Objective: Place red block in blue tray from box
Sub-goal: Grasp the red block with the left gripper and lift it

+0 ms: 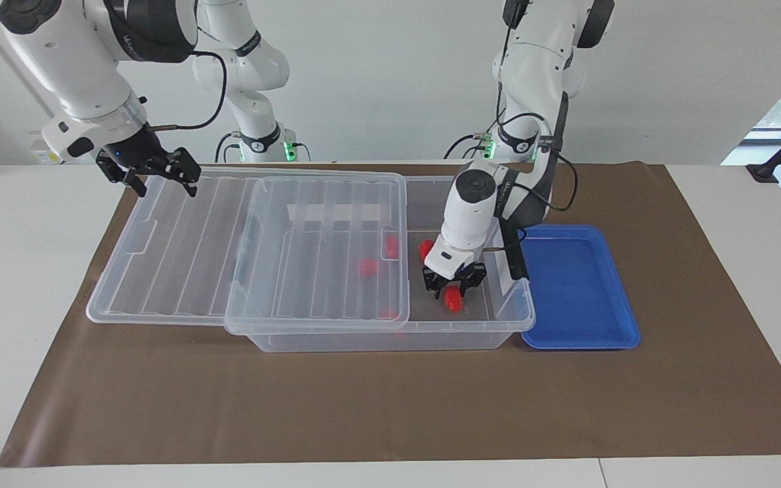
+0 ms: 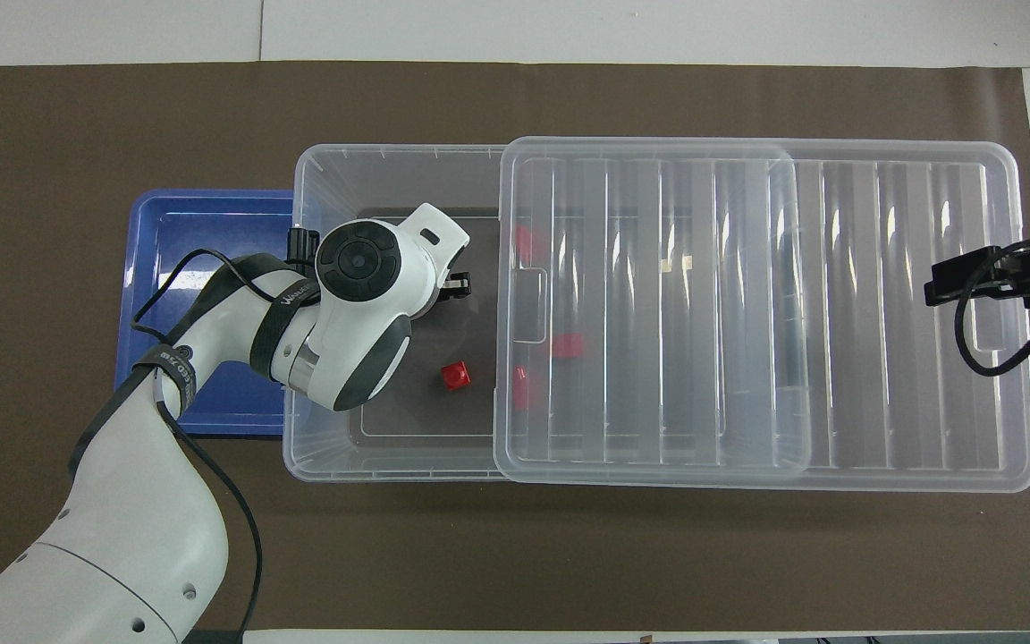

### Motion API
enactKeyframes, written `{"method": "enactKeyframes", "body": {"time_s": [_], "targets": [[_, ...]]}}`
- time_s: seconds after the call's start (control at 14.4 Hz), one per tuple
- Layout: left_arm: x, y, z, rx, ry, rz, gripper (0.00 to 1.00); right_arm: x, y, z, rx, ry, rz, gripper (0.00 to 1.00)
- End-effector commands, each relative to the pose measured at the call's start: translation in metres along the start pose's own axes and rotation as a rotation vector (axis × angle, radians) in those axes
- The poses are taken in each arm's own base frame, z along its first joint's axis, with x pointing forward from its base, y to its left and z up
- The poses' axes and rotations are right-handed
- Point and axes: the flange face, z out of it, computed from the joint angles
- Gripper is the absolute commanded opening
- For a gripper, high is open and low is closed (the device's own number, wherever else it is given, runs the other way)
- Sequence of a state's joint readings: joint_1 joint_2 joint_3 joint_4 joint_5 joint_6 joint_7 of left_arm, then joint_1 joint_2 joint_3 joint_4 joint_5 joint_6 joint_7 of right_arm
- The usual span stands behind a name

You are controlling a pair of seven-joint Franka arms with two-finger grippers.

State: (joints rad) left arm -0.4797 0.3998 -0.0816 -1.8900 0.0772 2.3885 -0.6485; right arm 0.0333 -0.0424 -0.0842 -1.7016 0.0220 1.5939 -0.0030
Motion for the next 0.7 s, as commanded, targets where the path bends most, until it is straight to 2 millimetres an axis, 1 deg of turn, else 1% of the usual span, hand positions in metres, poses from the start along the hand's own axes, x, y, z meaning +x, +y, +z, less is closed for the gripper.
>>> {"method": "enactKeyframes", "body": {"time_s": [0.0, 0.14, 0.21, 0.35, 0.63], "targets": [[-0.004, -0.003, -0.002, 0.004, 0.027, -0.032, 0.00, -0.006, 0.001, -0.001, 0.013, 0.024, 0.008, 1.00], [-0.002, -0.001, -0.012, -0.002, 0.038, -0.033, 0.00, -0.005, 0.000, -0.001, 0.011, 0.033, 0.006, 1.00], [0.000, 0.000, -0.023, -0.011, 0.051, -0.039, 0.00, -0.005, 0.001, -0.001, 0.010, 0.033, 0.008, 1.00], [0.002, -0.002, -0.055, -0.026, 0.077, -0.048, 0.00, -0.006, 0.001, 0.000, 0.010, 0.027, 0.011, 1.00], [0.000, -0.008, -0.117, -0.011, 0.073, -0.056, 0.00, -0.006, 0.004, 0.000, 0.001, 0.029, 0.004, 1.00]]}}
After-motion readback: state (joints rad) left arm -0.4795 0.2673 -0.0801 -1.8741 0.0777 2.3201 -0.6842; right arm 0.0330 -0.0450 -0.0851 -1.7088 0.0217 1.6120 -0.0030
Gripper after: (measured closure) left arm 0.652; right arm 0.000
